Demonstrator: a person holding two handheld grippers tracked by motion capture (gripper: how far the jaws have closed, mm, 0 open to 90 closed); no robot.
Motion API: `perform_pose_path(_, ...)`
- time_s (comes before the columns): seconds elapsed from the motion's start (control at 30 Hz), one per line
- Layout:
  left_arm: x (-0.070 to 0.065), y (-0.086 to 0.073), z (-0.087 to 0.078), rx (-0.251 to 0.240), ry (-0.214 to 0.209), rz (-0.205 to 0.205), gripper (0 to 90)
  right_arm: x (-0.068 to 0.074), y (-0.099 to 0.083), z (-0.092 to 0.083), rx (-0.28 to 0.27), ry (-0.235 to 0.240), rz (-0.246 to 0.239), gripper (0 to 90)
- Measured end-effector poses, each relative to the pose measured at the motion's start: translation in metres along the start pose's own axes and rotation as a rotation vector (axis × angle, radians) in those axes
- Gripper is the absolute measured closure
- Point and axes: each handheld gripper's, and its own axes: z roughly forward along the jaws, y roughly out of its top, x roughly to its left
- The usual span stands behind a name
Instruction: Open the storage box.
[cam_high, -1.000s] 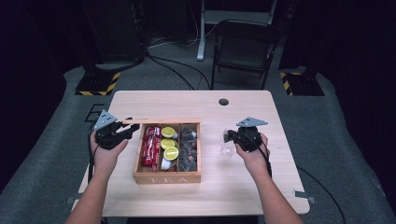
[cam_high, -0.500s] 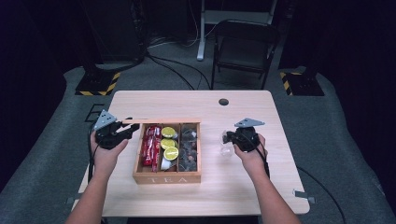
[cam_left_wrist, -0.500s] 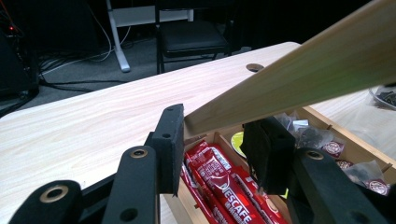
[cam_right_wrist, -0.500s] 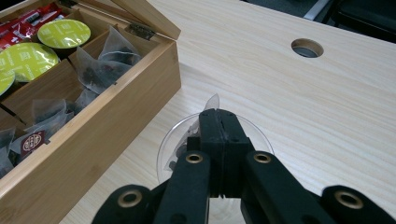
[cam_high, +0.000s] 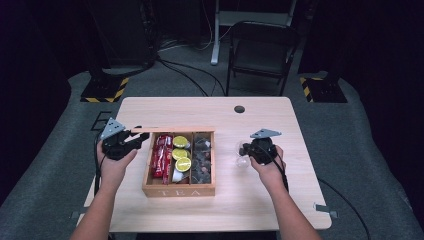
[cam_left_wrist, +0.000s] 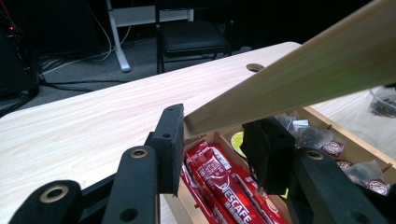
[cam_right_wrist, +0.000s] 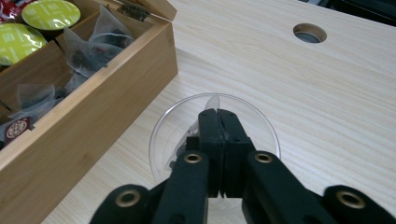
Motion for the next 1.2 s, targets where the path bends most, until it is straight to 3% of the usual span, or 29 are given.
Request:
perform_pose_path(0.4,0.000,0.000,0.000,0.002,0.000,-0.001,58.7,0.007,0.010,-0.007,-0.051,-0.002,-0.020,77.9)
perform_pose_path(1.2,-0.001,0.000,-0.001,0.014,0.002,0.003,58.6,0.065,0.058,-0.022,-0.201,0.109,-0.100,62.5)
